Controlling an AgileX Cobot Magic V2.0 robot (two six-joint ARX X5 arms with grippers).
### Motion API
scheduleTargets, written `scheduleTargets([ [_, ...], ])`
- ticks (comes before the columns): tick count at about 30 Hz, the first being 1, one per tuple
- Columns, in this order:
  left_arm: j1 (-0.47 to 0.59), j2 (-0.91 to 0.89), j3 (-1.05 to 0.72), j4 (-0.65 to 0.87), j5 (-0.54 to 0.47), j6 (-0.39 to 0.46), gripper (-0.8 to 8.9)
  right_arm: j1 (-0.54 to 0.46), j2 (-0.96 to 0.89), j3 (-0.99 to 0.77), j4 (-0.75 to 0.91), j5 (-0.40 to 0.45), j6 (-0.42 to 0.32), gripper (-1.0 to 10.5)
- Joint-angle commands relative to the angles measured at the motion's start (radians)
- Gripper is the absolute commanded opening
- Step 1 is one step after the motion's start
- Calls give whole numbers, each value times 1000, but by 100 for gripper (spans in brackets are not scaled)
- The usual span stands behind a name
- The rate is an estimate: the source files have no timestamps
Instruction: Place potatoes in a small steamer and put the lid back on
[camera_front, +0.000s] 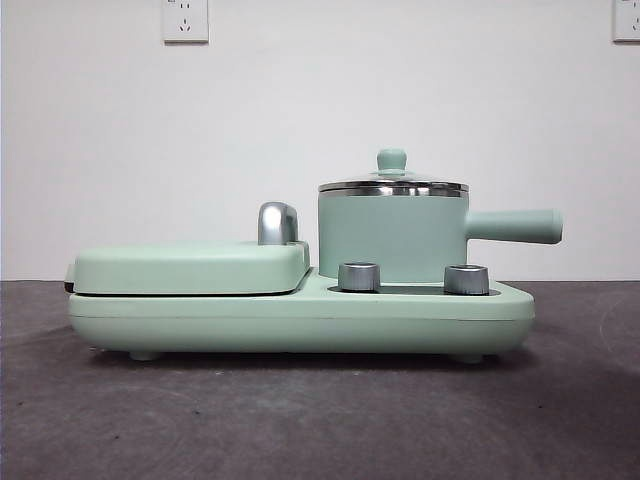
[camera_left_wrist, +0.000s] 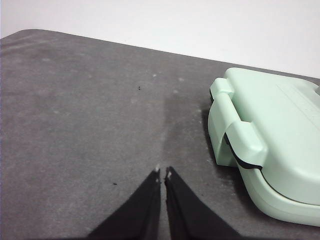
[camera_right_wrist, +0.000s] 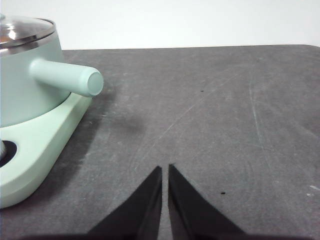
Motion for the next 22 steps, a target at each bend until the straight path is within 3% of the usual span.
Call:
scheduleTargets([
  [1, 1, -2, -15, 2, -4, 10, 19, 3, -1, -5, -6, 3, -15, 18],
  [22, 1, -2, -15, 2, -4, 10, 19, 3, -1, -5, 17, 0, -15, 19],
])
